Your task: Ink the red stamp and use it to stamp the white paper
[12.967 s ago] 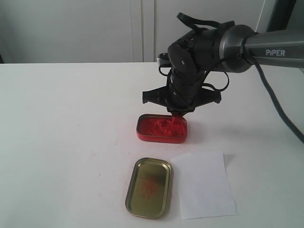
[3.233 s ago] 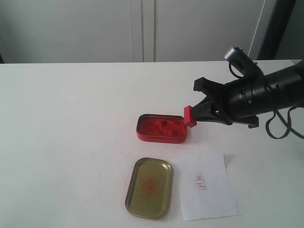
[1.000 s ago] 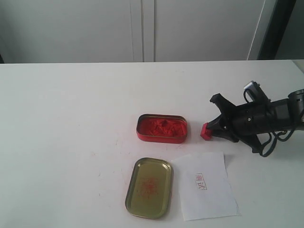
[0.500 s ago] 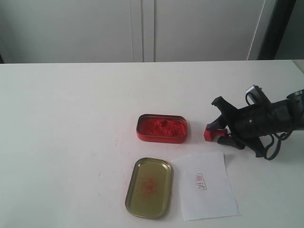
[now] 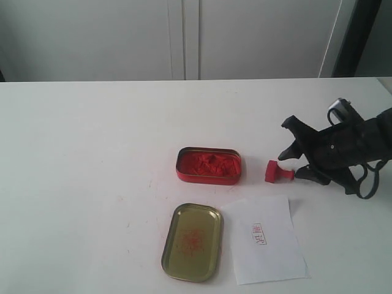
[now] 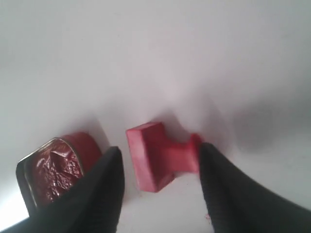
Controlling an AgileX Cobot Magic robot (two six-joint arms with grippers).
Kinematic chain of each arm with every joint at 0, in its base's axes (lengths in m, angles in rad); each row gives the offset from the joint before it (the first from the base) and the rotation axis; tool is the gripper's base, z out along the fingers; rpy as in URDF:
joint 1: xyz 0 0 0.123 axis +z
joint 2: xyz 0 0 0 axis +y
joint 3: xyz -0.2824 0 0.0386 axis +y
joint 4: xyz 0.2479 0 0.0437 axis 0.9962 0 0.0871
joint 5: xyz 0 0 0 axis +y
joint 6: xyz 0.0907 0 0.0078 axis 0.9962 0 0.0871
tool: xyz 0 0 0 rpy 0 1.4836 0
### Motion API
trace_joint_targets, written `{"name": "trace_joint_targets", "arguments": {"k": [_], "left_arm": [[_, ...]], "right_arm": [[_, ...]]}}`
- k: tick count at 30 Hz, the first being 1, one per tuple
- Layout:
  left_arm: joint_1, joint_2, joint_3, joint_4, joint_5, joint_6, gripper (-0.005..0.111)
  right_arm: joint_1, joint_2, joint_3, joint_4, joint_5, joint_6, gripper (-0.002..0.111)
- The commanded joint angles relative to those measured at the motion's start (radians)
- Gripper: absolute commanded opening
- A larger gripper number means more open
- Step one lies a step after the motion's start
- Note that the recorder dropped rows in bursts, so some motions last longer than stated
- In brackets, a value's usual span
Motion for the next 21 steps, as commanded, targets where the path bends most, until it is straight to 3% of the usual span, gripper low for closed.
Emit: {"name": "trace_joint_targets", "arguments": {"k": [1, 11, 21], "left_arm": [[0.001, -0.003, 0.010, -0.001, 0.014, -0.001, 0.000], [0.001, -0.003, 0.010, -0.001, 0.014, -0.001, 0.000], [0.001, -0.003, 0.010, -0.001, 0.014, -0.001, 0.000]], "right_arm": [[-0.011, -0.046, 0.000, -0.104, -0.037, 0.087, 0.047], [-0.011, -0.112, 0.000, -0.247, -0.012, 0.093, 0.042], [-0.011, -0.173, 0.000, -0.421, 0.089, 0.094, 0.003]]}}
